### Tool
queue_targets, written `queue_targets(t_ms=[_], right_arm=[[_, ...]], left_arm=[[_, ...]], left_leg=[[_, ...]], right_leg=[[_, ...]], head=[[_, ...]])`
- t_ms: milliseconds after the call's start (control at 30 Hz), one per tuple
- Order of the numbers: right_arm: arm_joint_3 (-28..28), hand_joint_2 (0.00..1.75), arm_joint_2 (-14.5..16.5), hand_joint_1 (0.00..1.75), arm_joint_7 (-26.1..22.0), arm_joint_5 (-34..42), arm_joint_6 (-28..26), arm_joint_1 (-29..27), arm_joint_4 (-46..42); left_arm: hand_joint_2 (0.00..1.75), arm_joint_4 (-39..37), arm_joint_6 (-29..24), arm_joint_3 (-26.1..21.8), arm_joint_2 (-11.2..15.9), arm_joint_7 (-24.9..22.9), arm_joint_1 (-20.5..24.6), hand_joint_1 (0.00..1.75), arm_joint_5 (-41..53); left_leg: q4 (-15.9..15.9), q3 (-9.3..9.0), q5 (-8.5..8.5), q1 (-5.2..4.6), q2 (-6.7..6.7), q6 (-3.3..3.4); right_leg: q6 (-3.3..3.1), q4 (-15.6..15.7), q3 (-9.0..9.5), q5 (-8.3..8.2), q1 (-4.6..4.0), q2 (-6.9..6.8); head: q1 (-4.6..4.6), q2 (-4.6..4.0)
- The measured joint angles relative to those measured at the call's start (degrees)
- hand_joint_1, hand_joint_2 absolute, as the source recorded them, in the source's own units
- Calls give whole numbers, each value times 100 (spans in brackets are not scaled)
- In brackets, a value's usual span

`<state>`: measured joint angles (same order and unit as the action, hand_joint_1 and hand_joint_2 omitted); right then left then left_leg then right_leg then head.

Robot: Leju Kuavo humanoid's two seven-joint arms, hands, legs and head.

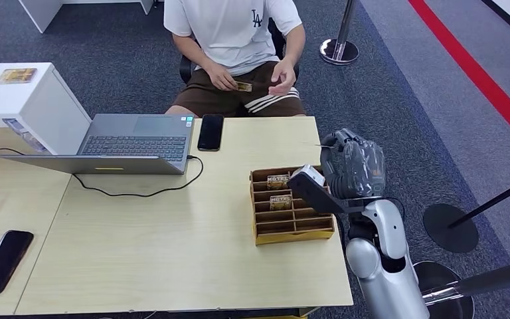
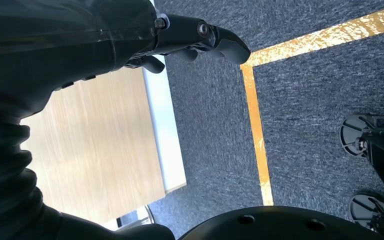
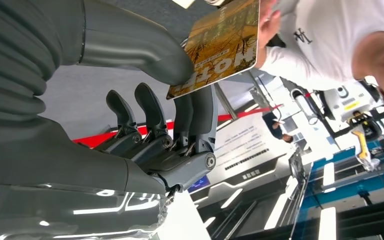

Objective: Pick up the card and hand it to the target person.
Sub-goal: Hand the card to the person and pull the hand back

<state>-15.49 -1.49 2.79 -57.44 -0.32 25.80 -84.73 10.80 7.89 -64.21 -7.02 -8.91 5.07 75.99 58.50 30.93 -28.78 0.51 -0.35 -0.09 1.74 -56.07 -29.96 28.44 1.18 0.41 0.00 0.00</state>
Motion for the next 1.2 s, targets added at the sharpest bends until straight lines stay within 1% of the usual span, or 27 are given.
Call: queue_targets(t_ms=[133,367,433,767,900,1200], right_arm=[[-48,175,300,134,-57,88,-51,542,676],[-23,175,678,134,-188,-79,-360,1013,1507],[-29,175,746,134,-236,-91,-415,1059,1645],[-25,175,841,134,-231,-155,-491,874,1706],[24,175,854,134,-158,-243,-375,820,1643],[92,175,852,134,-164,-312,-357,759,1614]], left_arm=[[175,0,10,20,11,-35,11,0,27],[175,5,30,49,6,-95,24,0,61],[175,5,31,43,5,-94,26,0,56],[175,6,93,54,24,-99,30,0,66],[175,6,117,62,26,-86,34,0,77],[175,-4,235,41,28,-64,41,0,53]], left_leg=[[0,0,2,-2,1,-1],[-1,1,3,-1,-12,-4],[-1,1,3,0,-12,-4],[-1,3,5,1,-30,-4],[-1,5,6,1,-34,-4],[-1,5,7,2,-35,-3]], right_leg=[[0,-5,0,2,2,2],[-1,-5,3,5,1,-8],[-1,-5,3,5,0,-6],[-1,-2,8,8,-1,-25],[-1,-2,8,8,-1,-28],[-2,1,8,7,-2,-31]], head=[[0,0],[0,0],[0,0],[0,0],[0,0],[0,0]])
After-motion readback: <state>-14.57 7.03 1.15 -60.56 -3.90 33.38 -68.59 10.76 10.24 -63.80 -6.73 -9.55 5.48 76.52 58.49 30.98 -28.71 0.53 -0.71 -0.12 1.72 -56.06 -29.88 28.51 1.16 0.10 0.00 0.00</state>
